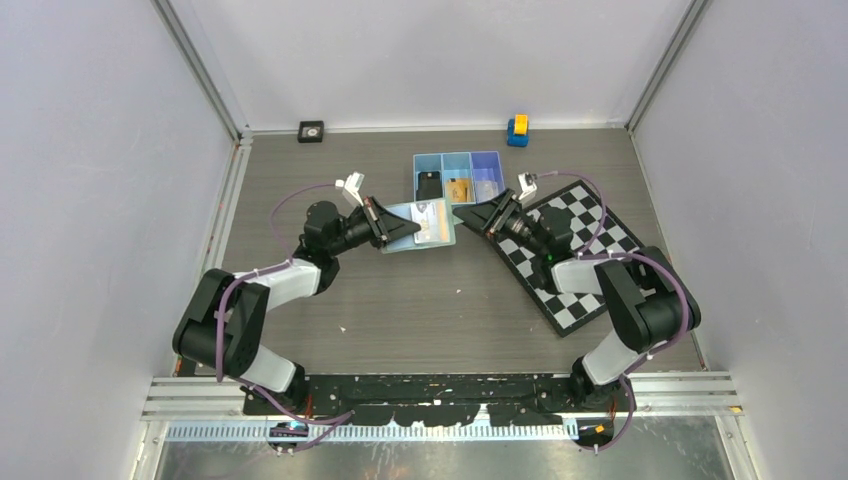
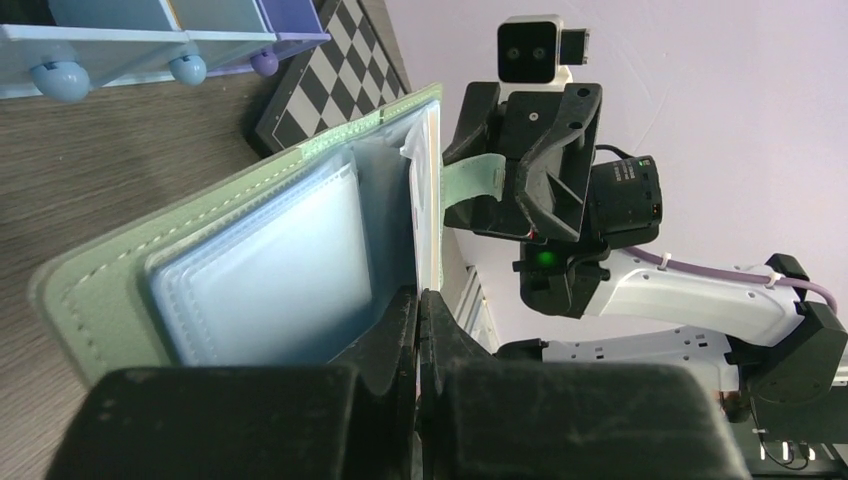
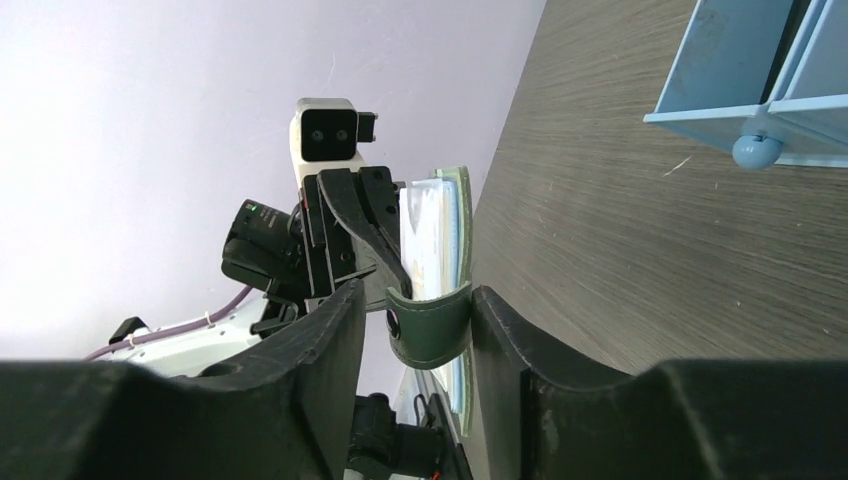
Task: Take the credit cards out of the card holder
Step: Remove the credit card from the card holder.
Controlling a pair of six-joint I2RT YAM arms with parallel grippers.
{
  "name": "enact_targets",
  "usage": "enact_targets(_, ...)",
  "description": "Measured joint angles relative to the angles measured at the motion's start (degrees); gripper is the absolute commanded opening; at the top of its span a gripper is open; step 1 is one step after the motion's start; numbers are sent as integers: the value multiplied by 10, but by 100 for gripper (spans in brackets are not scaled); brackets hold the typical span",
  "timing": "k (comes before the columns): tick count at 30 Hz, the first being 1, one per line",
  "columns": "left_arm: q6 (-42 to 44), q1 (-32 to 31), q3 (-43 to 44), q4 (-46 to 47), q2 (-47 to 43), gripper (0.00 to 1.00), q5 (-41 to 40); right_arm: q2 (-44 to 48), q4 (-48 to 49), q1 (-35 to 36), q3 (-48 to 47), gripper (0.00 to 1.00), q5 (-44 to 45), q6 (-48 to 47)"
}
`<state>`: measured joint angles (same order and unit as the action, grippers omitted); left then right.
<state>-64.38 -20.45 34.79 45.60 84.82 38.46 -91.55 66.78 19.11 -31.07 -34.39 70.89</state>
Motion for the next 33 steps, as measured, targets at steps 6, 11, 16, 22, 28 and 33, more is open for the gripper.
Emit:
enact_targets(6,-12,0,0,18,19,0,9,-41,15,7,-11,53,-8,13)
enact_targets(11,-26,-1,0,49,22,0,18,-76,14,21,-35,56,-19,20)
enact_targets(16,-31,-1,0,69,22,0,21,-83,16,28,-44,35,-30,28)
enact_targets(22,-31,-1,0,66,24,0,21,-83,26,29,-44,18,-38,33)
enact_targets(28,-26,-1,1,40,25,0,19,-83,30,29,-44,1,-43,33)
enact_targets(33,-14,0,4,12,24,0,12,-74,-4,28,-43,1,-38,15)
